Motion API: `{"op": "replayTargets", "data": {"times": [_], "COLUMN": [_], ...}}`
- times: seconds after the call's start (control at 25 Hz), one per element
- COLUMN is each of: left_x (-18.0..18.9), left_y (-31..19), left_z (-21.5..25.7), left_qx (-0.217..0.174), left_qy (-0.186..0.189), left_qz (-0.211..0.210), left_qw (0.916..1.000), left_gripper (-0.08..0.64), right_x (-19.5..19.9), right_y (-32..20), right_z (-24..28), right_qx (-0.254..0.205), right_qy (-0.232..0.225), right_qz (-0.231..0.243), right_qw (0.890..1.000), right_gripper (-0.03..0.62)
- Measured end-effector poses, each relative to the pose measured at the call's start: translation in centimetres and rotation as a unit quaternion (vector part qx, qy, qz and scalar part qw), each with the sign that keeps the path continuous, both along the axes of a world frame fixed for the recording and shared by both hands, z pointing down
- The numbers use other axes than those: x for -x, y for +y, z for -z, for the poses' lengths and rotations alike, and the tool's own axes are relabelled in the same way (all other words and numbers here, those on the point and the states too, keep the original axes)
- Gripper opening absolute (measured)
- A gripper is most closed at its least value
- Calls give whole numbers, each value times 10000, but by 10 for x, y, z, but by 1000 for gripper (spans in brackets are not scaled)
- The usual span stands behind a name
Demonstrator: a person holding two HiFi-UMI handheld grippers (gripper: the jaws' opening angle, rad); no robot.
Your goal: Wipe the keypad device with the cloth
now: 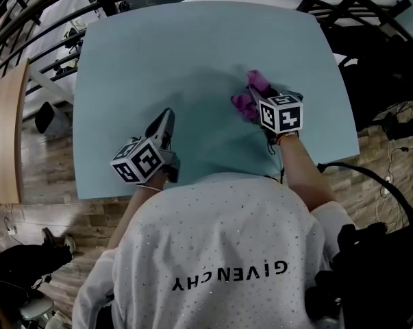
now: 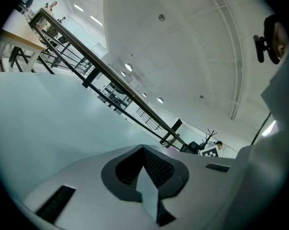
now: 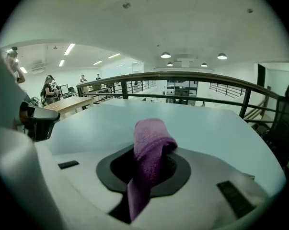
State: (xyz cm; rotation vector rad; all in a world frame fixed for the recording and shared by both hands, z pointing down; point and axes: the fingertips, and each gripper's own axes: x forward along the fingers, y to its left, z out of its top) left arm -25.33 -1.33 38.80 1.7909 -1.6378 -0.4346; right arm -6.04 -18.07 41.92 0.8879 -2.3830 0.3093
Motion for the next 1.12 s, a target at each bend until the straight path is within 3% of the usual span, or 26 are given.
{"op": "replayTargets", "data": {"times": [0.2, 0.92, 1.12], "left_x": [-8, -56, -75], "left_y": [4, 14, 13], "left_z": [1, 17, 33], "left_qx": [-21, -43, -166], "left_qy": [-43, -254, -416], "left_qz": [-26, -378, -381], "left_qw": [10000, 9990, 9983], "left_gripper": [0, 0, 0], "right_x": [-9, -32, -46], "right_y": [20, 82, 89], "right_z": [-24, -73, -49], "right_qx": [62, 1437, 1427], "right_qy": [193, -447, -693], "right_qz": [113, 83, 129], "right_qw": [9997, 9886, 9872], "right_gripper": [52, 52, 52]}}
